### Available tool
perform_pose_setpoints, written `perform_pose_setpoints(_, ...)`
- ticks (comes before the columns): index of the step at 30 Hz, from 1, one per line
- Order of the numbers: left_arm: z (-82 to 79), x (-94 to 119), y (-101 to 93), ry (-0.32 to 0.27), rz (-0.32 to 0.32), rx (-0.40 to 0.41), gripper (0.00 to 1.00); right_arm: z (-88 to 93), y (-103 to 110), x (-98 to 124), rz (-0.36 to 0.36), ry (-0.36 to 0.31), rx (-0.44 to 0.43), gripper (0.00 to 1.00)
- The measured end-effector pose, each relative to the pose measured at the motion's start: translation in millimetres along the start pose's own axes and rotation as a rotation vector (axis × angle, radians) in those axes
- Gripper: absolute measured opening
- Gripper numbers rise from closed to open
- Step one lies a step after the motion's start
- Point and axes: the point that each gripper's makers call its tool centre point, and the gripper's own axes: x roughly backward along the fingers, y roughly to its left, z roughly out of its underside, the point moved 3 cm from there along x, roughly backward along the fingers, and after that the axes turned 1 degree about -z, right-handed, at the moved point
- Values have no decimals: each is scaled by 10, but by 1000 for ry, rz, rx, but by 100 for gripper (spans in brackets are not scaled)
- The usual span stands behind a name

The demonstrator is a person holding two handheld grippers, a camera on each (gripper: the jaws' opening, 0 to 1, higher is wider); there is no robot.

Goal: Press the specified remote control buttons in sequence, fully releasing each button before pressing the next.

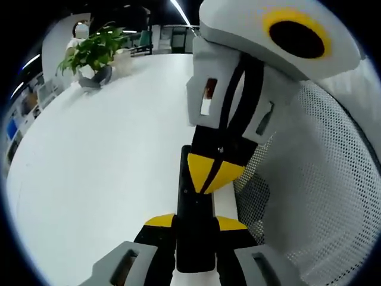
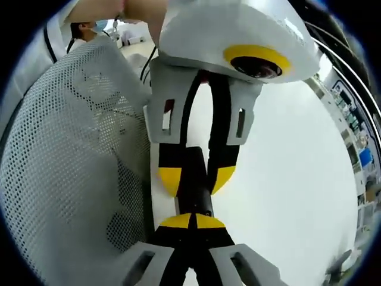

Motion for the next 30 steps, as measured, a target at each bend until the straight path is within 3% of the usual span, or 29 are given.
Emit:
perform_pose_setpoints(5, 9, 4, -1, 0, 4, -1, 24, 11, -39, -33, -17, -9, -55, 0)
perform_pose_setpoints(12, 15, 4, -11, 9, 12, -3, 24, -13, 31, -23, -6, 39, 115, 0)
perform_pose_setpoints(15, 20, 7, -13, 4, 12, 5, 24, -11, 43, -12, -31, 32, 102, 0)
perform_pose_setpoints(18, 31, 11, -19, -9, 11, 0, 24, -17, 0, 51, -7, 16, 111, 0)
perform_pose_setpoints(21, 34, 12, -20, -16, 12, 2, 24, -36, 24, 35, -39, -21, 40, 0)
perform_pose_setpoints(30, 27, 18, -12, -6, 38, 2, 24, -15, 55, -47, -24, 0, 80, 0)
